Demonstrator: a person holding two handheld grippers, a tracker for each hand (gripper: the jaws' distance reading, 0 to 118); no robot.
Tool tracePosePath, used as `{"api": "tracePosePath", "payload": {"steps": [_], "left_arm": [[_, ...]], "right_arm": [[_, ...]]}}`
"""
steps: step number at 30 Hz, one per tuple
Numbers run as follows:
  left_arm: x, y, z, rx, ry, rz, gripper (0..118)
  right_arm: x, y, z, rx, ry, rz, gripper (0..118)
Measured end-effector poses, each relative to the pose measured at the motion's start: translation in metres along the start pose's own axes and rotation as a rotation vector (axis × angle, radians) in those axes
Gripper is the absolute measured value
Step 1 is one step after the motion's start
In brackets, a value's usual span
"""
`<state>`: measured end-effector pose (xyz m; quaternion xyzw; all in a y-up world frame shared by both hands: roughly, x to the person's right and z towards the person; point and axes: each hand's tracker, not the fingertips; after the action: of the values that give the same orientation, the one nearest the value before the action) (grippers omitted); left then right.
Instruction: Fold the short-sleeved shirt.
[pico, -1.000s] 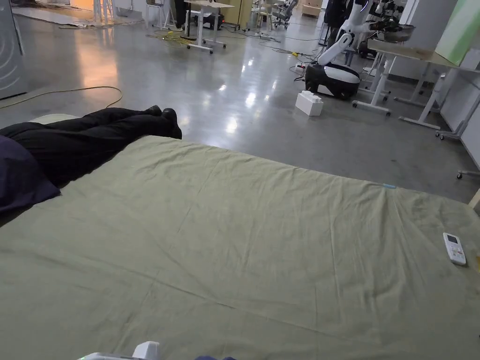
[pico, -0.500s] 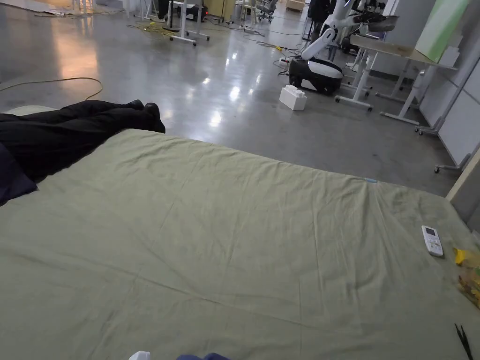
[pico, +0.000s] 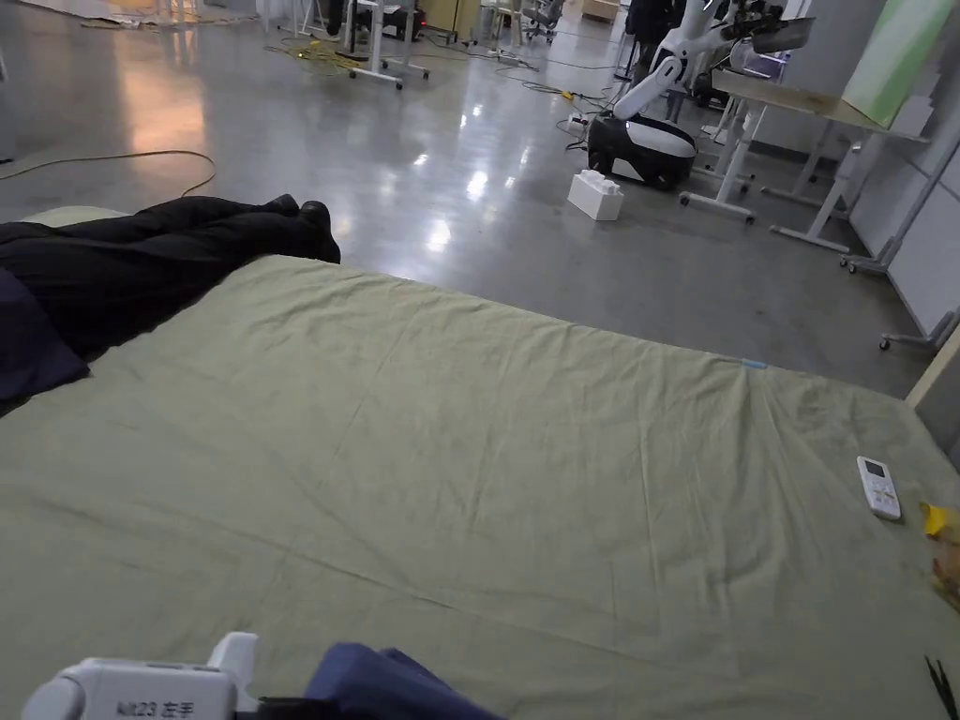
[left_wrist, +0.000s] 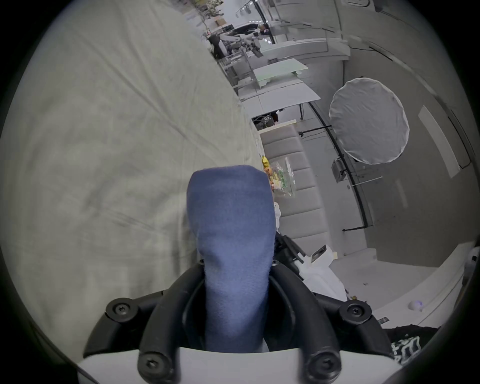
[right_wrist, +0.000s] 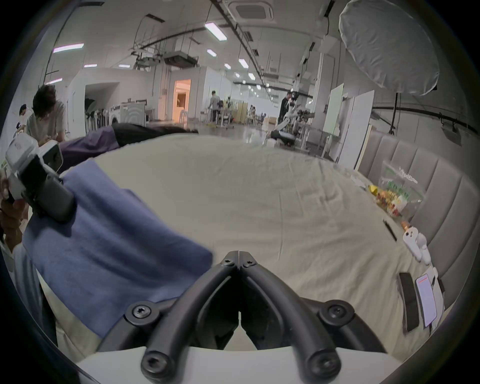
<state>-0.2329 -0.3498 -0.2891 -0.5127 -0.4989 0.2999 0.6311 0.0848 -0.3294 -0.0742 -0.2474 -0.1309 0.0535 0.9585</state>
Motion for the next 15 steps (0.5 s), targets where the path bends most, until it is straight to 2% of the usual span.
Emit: {"api": "tracePosePath", "payload": {"steps": [3, 9, 15], "left_arm": [[-0.008, 0.017, 0.044, 0.027, 0.069, -0.017, 25], [-0.027, 0.041, 0.137, 0.049, 0.251, 0.039, 25], [-0.032, 0.06, 0.211, 0.068, 0.374, 0.051, 25]], "right_arm": [[0.012, 0.032, 0.001, 0.063, -0.02, -0.025, 1], [0.041, 0.098, 0.005, 0.207, -0.079, -0.041, 1], [0.065, 0.142, 0.01, 0.281, -0.111, -0.056, 1]]}}
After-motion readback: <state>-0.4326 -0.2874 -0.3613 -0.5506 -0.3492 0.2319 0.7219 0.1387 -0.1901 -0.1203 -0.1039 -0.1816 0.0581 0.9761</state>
